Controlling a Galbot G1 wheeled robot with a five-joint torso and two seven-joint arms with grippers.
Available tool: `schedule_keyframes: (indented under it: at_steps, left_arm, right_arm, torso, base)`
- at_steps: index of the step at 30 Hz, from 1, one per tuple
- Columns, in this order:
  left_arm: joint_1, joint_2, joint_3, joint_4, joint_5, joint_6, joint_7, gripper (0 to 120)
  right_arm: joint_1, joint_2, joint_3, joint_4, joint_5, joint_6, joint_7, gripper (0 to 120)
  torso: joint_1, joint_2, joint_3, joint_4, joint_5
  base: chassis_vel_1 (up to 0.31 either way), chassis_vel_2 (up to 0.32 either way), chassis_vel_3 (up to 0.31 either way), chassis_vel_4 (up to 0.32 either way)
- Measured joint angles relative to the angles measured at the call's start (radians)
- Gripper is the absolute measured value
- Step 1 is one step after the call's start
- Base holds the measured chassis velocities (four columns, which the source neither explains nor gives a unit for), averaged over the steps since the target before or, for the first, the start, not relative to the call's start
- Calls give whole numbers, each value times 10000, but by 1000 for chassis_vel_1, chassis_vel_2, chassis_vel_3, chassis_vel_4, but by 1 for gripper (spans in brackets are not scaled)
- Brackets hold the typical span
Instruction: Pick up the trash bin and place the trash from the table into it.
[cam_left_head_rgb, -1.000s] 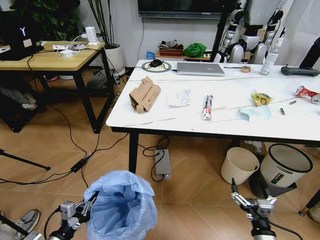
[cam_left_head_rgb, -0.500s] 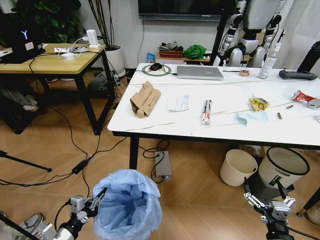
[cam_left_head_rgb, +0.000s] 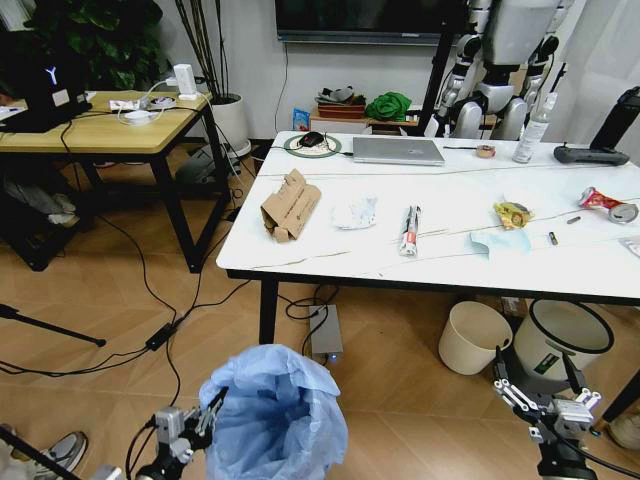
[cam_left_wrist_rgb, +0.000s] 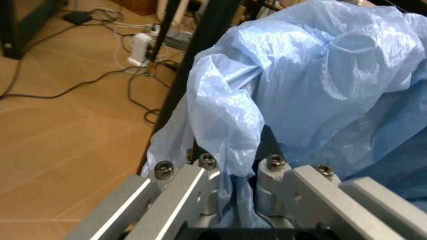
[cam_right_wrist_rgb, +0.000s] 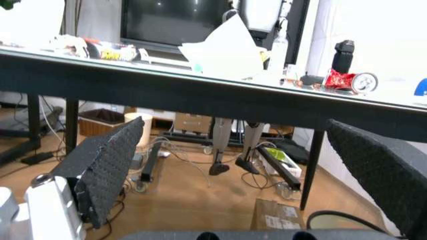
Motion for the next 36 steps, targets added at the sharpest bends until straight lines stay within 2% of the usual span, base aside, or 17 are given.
schedule_keyframes:
  at_steps: [5,11,36]
  left_arm:
    - [298,-156,-470,-235,-46,-87,125,1]
    - [426,-299,-594,-426,-41,-94,169,1]
    - [136,-143,-546,-506,-106,10,248,1]
  right_arm:
    - [230,0,-53,-39,60,8,11,100]
    - [295,0,-165,-125,64,27,23,100]
    - [346,0,-266,-90,30,-62,76,100]
  torso:
    - [115,269,155,-1,1]
    - [209,495,282,-1,-1]
    - [693,1638,944,-1,-1]
  base:
    - [0,0,0,0]
    - [0,0,0,0]
    - [0,0,0,0]
